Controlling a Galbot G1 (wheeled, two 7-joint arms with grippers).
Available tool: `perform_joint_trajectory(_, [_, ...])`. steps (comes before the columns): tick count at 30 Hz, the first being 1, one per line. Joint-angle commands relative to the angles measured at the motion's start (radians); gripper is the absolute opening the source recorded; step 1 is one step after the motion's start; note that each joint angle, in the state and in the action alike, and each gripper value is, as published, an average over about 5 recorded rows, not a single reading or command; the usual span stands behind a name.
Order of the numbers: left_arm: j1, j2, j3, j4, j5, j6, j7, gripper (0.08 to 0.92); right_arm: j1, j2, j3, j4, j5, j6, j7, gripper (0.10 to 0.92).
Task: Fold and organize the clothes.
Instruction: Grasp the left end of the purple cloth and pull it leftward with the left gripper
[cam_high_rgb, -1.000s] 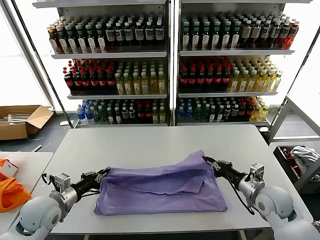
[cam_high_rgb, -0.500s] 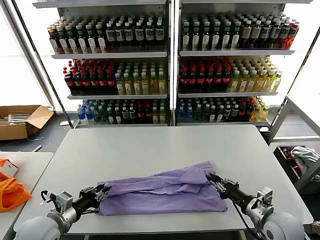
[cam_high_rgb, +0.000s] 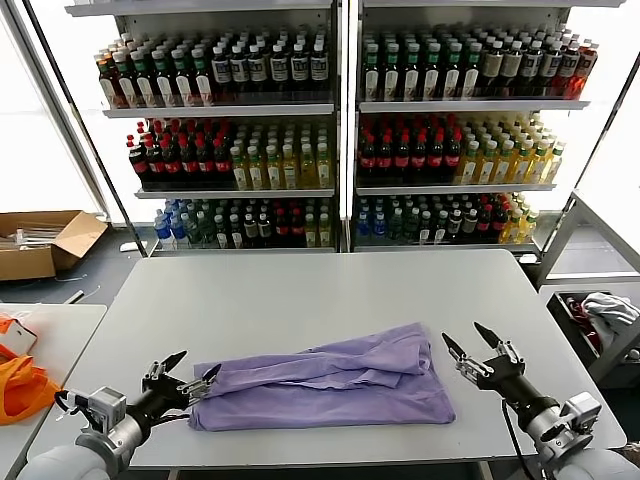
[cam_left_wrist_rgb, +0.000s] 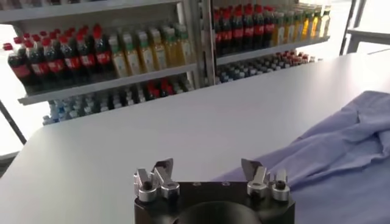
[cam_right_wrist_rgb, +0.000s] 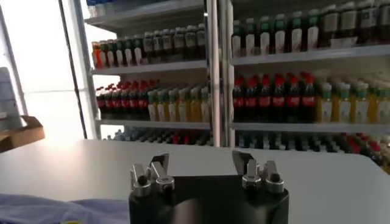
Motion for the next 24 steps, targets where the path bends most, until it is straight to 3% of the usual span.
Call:
perform_joint_trajectory(1, [0.012, -0.178, 0.112, -0.012, 0.0, -0.11, -0.339, 0.785, -0.161, 0.149, 0.117, 0.017, -0.096, 0.204, 0.009, 0.801])
perform_joint_trajectory(10, [0.014, -0.239, 0.228, 0.048, 0.102, -0.123, -0.408, 0.823, -0.173, 0.149, 0.125, 0.01, -0.107, 0.223, 0.007, 0.823])
perform_joint_trajectory(24, [0.009, -0.266, 0.26, 0.114, 0.083, -0.091, -0.409, 0.791, -0.168, 0.116, 0.138, 0.011, -0.072, 0.224, 0.009, 0.823])
